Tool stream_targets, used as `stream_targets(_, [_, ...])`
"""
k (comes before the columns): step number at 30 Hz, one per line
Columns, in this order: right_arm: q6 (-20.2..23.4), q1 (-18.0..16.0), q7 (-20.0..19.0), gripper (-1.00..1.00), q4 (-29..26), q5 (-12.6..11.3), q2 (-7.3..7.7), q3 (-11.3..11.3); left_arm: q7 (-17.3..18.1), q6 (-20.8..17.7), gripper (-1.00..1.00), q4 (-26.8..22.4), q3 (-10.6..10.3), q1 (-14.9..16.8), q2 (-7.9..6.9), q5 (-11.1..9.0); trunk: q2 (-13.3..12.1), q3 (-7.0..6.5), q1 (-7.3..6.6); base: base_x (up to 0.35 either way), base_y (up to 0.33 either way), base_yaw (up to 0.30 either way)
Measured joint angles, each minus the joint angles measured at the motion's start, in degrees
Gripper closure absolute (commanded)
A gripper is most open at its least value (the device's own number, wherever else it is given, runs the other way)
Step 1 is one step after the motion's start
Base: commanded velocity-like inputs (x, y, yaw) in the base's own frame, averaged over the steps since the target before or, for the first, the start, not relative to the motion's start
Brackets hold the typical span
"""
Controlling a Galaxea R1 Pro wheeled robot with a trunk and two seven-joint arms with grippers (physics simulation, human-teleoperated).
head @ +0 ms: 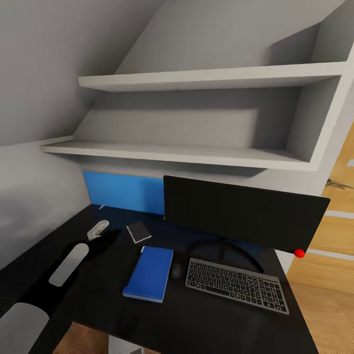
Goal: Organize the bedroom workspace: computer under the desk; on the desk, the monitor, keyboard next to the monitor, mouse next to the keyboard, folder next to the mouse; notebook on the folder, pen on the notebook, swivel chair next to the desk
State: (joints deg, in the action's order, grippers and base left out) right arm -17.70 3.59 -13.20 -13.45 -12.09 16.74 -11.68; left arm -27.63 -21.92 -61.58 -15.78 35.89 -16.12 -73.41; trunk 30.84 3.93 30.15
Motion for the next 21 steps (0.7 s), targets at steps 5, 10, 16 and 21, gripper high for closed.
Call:
stream_targets(5, [0.02, -0.01, 0.00, -1.00, 0.06, 0.08, 0.00, -0.09, 0.17, -0.08, -1.00, 0.28, 0.00, 0.05, -0.03, 0.02, -2.01, -0.44, -1.10, 0.000, 0.000, 0.000])
stream_targets(10, [0.07, -0.02, 0.00, -1.00, 0.08, 0.11, 0.00, -0.16, 0.26, -0.14, -1.00, 0.37, 0.01, 0.09, -0.07, 0.00, -4.02, -0.88, -2.20, 0.000, 0.000, 0.000])
stream_targets(16, [-0.14, -0.03, 0.04, -1.00, 0.08, 0.06, 0.00, -0.22, -0.04, -2.92, -1.00, 0.08, 0.19, 0.31, -0.13, -0.07, -6.44, -1.41, -3.52, 0.000, 0.000, 0.000])
stream_targets(21, [-3.65, 0.32, 0.06, -1.00, -0.50, 0.16, -0.49, -0.26, -0.03, -3.41, -1.00, -0.01, 0.29, 0.34, -0.14, -0.08, -8.05, -1.68, -4.40, 0.000, 0.000, 0.000])
